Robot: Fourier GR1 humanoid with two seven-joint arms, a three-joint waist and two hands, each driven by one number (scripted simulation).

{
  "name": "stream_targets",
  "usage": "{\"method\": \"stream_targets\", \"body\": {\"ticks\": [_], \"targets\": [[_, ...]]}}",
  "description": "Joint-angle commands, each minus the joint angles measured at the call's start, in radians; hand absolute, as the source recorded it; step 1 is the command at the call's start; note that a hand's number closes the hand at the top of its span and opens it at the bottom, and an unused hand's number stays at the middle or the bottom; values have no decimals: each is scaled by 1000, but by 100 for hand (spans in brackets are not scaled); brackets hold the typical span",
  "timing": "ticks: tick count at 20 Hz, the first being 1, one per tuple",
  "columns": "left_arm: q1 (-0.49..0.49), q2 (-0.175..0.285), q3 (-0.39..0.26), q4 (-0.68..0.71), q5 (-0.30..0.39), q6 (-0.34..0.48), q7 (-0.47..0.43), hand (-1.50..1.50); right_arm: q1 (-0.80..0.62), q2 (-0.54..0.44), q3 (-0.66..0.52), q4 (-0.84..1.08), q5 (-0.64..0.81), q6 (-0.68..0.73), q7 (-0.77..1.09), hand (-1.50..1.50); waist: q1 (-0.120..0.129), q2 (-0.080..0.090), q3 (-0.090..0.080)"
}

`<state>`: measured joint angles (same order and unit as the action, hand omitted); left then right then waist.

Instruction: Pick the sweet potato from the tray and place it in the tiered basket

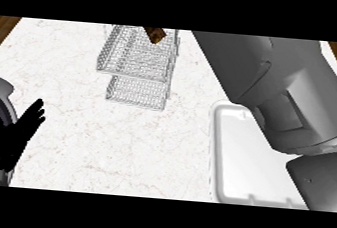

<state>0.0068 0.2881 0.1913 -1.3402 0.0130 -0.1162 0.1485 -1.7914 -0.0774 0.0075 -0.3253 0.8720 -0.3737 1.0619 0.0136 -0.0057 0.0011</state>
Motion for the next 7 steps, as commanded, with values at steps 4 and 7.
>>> {"method": "stream_targets", "body": {"ticks": [4,7], "targets": [[47,20,46,3,24,-4,-6,0,143,16,-84,-232,-65,-259,7,-150,-61,-21,4],[77,20,56,-5,28,-1,-5,0,219,74,-77,-365,-98,-210,-28,-150,-86,-35,5]]}}
